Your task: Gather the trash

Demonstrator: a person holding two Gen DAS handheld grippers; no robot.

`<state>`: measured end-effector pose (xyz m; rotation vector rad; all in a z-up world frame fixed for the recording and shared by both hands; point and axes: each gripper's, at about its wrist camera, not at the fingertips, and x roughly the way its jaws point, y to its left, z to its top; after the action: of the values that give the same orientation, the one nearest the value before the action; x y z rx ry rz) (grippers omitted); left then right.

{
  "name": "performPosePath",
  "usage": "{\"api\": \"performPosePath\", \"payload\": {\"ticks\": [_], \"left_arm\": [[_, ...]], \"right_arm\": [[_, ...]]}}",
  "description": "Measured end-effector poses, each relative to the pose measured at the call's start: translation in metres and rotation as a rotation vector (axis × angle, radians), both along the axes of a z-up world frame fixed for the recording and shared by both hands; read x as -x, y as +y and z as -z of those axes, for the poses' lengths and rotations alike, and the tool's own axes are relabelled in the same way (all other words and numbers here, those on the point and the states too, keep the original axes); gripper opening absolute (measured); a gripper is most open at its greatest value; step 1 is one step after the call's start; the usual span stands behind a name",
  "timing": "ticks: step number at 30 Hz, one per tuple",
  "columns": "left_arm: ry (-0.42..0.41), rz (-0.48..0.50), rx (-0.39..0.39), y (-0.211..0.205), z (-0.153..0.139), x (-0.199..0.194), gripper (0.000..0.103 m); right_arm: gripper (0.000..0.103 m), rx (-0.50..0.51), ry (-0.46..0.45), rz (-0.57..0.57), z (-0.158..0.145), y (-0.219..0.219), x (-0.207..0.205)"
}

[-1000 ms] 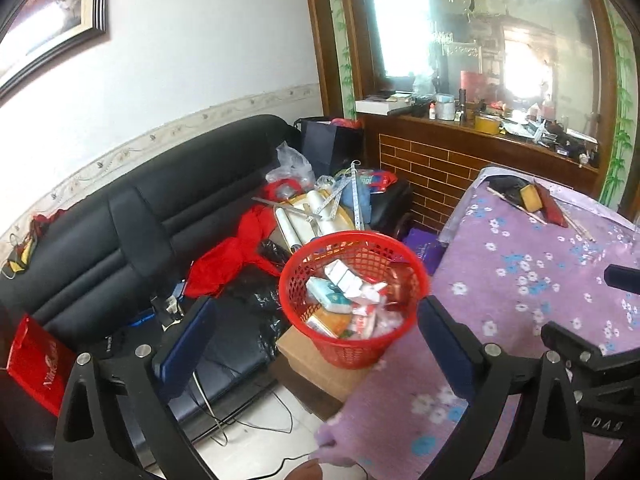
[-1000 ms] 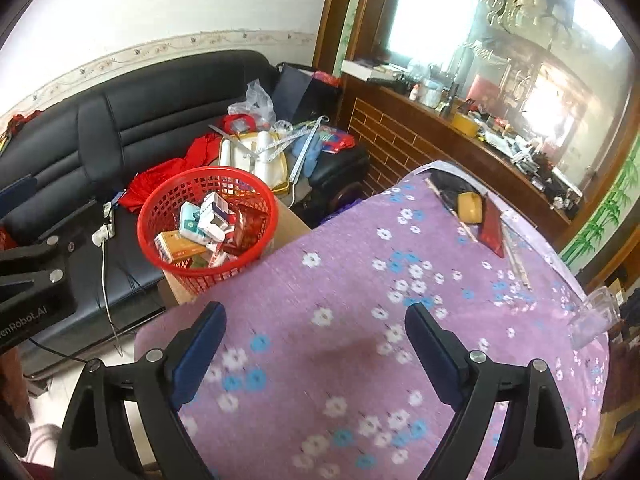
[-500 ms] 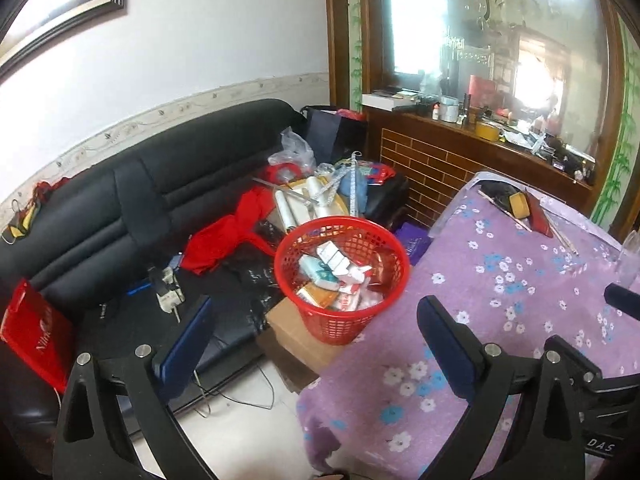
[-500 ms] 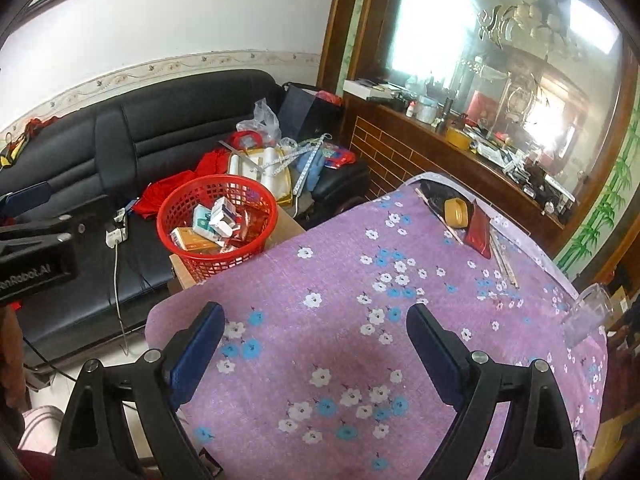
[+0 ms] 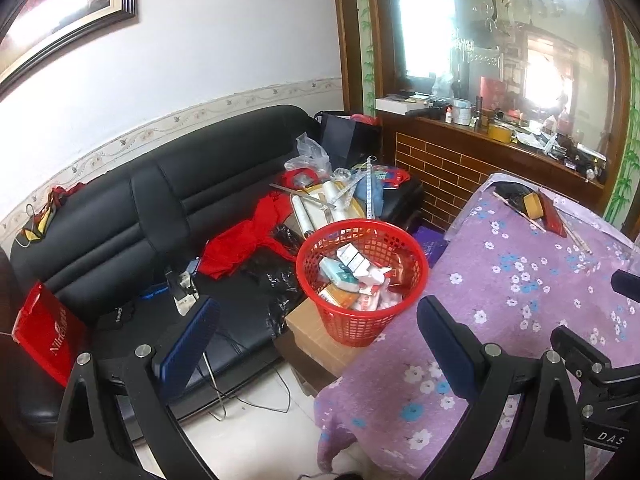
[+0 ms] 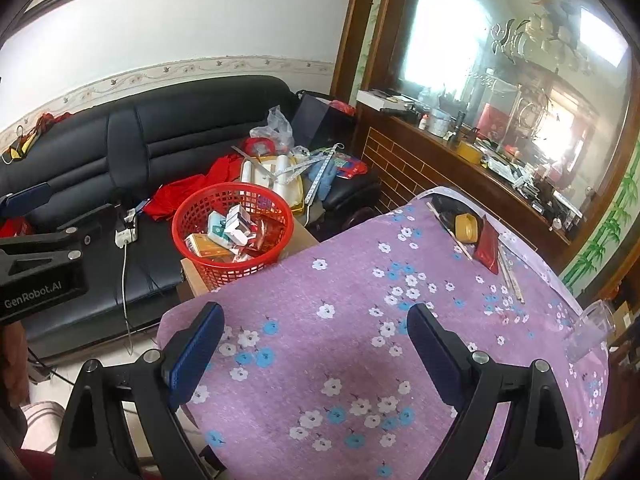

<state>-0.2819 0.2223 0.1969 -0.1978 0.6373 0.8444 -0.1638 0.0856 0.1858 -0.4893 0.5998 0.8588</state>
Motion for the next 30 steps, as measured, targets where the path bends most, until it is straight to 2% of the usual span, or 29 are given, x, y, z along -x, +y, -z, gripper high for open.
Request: {"api": "performPosePath", "payload": {"ticks": [9, 30], "left_arm": [[0.017, -0.033, 0.002, 0.007, 0.004, 0.001, 0.099], [0.025, -0.033, 0.002, 0.011, 0.010, 0.002, 0.099]], "right_arm": [[0.095, 0.013, 0.007, -0.005, 0.005, 0.005, 0.000], [0.095, 0.026, 0.015, -0.010, 0.012, 0.010, 0.003]]}}
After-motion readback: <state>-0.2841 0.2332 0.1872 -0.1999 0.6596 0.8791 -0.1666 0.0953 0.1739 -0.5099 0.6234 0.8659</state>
